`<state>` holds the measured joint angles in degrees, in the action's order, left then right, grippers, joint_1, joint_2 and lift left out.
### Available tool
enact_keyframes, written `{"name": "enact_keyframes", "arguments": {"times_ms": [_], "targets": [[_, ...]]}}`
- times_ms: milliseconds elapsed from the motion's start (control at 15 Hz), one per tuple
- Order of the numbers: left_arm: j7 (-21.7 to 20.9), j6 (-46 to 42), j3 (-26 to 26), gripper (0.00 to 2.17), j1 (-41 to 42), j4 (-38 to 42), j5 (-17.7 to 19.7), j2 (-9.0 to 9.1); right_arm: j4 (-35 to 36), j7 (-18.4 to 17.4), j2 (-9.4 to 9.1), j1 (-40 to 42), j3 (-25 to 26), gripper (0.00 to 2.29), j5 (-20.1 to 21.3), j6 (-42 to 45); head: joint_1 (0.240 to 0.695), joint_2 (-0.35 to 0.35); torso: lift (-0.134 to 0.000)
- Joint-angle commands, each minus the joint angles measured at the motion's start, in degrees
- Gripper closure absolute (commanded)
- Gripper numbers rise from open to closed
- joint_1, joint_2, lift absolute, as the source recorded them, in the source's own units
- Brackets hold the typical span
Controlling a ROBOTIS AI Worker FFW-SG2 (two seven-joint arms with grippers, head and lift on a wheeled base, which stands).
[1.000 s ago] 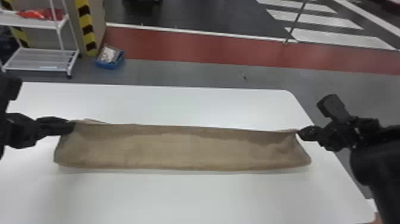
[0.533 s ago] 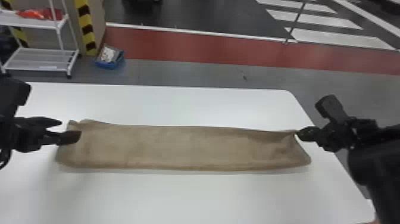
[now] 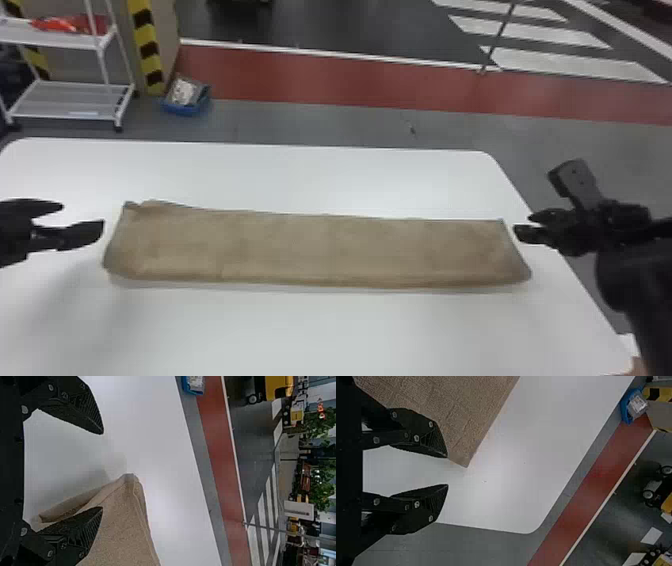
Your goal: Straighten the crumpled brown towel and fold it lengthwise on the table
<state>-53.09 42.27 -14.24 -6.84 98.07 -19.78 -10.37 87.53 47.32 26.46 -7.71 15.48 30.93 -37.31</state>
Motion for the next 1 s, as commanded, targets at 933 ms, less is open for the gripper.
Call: {"name": "enact_keyframes", "arguments": {"times_ms": [933], "targets": [[-0.62, 2.16, -1.14, 0.19, 4.29, 3.79, 2.29, 0.35, 3.35, -1.88, -0.27, -2.84, 4.56, 0.08, -12.73, -23.65, 0.695, -0.24, -0.12]]}}
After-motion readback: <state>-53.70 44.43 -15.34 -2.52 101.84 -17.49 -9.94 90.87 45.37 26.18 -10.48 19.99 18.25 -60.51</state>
